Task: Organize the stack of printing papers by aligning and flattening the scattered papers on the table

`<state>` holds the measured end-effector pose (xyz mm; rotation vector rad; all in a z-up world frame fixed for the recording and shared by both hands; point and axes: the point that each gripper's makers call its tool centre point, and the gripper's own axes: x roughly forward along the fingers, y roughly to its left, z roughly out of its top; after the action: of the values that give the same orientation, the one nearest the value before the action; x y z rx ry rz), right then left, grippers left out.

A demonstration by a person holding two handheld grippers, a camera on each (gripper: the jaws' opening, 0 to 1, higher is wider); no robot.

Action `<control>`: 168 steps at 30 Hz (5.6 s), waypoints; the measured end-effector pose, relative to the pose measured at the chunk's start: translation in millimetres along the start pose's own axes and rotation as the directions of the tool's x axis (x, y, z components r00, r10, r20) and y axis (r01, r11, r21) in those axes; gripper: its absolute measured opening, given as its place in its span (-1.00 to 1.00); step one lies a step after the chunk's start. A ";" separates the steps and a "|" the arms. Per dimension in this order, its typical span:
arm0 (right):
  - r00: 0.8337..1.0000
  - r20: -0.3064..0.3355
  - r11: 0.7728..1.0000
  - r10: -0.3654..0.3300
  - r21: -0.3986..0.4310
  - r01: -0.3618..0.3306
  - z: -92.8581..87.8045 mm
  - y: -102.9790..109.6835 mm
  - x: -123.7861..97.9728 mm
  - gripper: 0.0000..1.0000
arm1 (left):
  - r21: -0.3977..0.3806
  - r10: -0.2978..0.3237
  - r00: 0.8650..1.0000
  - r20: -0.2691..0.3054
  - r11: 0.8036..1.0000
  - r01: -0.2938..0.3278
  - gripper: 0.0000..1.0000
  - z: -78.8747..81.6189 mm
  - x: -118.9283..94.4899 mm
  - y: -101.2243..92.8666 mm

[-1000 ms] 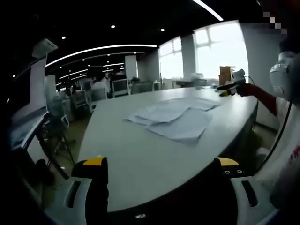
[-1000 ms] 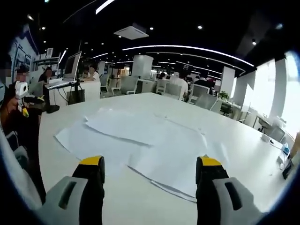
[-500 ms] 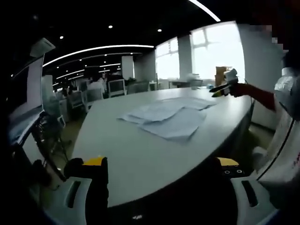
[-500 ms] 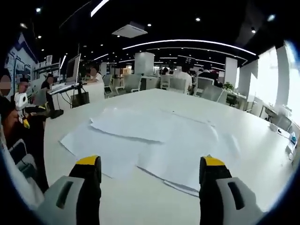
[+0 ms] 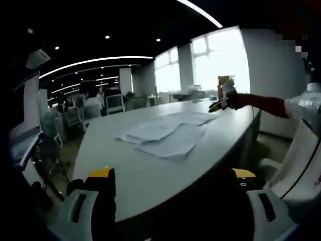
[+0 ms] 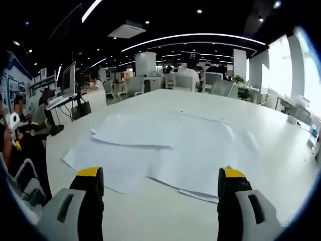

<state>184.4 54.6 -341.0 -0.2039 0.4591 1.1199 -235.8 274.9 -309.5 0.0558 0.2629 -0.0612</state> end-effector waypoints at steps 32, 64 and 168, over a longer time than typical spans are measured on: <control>0.991 -0.055 0.992 -0.119 0.043 0.121 20.9 8.6 4.0 0.80 | 0.134 -0.028 0.995 0.093 0.991 0.015 0.93 4.3 -35.4 -39.5; 0.985 -0.142 0.994 -0.100 0.032 0.106 26.6 12.9 24.5 0.78 | 0.097 -0.004 0.998 0.069 0.995 -0.002 0.92 -9.6 -35.8 -45.6; 0.987 -0.156 0.991 -0.025 -0.134 0.004 59.8 12.5 74.2 0.76 | -0.049 0.063 0.996 0.056 0.997 -0.060 0.86 17.0 114.8 75.0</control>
<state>214.5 143.6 -320.6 -0.4148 0.5223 1.1256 -115.7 342.5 -319.6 0.0147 0.2048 0.0046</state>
